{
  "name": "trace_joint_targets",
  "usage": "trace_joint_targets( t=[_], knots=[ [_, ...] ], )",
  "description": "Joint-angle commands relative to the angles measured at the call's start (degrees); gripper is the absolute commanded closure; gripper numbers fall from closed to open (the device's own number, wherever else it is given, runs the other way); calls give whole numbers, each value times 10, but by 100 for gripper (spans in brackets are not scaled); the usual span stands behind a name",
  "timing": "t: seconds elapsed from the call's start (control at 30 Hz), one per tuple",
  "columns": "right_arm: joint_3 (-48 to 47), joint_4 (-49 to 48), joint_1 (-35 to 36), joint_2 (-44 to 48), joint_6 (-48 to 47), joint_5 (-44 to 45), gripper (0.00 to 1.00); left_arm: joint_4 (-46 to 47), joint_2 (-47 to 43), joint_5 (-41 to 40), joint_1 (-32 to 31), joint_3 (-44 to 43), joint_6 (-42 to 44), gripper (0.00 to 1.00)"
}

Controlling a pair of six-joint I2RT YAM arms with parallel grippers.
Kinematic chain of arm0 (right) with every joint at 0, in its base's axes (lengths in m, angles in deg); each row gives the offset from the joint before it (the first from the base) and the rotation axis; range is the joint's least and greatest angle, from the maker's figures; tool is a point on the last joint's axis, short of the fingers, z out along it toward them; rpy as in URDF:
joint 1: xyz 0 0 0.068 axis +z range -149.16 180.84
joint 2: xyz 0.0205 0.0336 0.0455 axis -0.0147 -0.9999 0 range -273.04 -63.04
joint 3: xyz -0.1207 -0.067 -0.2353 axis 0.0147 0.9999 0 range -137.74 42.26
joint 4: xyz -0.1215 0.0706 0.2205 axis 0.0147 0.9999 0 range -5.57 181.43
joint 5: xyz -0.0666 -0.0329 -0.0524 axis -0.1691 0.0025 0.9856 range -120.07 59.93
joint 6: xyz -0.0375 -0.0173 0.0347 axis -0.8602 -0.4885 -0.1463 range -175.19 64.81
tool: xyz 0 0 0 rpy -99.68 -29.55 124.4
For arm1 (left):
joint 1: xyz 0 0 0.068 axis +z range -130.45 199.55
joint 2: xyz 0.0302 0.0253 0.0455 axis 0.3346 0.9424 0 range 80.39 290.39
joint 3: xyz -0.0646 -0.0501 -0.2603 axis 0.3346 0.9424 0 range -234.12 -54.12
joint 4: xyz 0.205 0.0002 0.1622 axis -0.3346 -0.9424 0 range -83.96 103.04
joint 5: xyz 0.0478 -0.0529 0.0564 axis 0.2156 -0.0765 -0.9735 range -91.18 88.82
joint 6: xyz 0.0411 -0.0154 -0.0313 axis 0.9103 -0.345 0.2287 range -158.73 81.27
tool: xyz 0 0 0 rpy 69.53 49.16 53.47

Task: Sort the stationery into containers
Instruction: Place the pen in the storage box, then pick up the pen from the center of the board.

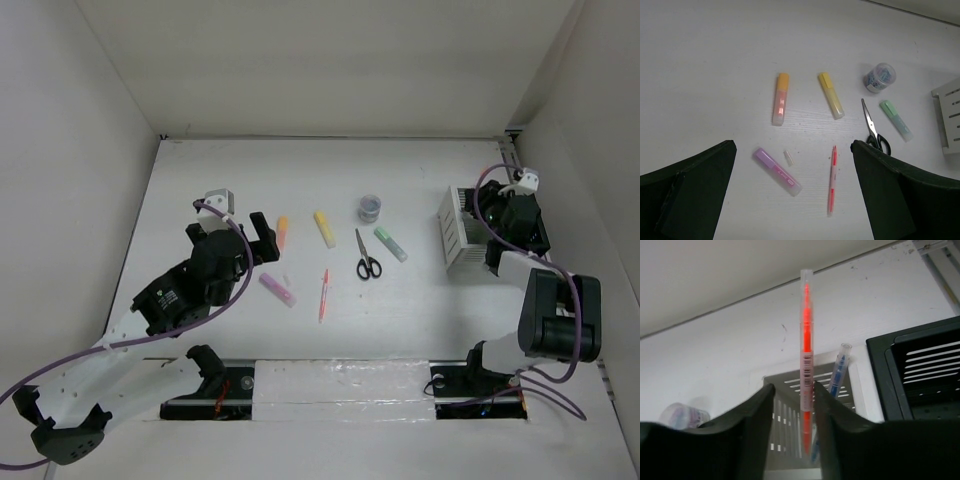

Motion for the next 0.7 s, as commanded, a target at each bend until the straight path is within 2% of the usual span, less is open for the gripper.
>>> trace_joint_targets(
  t=[0.0, 0.03, 0.27, 0.33, 0.43, 0.47, 0.6, 0.67],
  knots=[
    [0, -27, -3, 20, 2, -14, 49, 17, -6, 1, 0, 1, 6, 0],
    [0, -27, -3, 26, 2, -20, 41, 17, -1, 1, 0, 1, 6, 0],
    [0, -4, 8, 99, 7, -28, 17, 17, 6, -5, 5, 1, 6, 0],
    [0, 9, 20, 142, 7, -28, 2, 17, 11, -5, 20, 1, 6, 0],
    [-25, 88, 79, 200, -26, 8, 0, 6, 28, -15, 26, -5, -5, 0],
    [-37, 89, 80, 209, -39, 8, 0, 0, 34, -22, 26, -5, -15, 0],
    [-107, 241, 181, 222, -97, 45, 0, -45, 69, -77, 26, -30, -68, 0],
    [-137, 283, 246, 215, -106, 64, 0, -63, 81, -84, 61, -45, -91, 0]
  ],
)
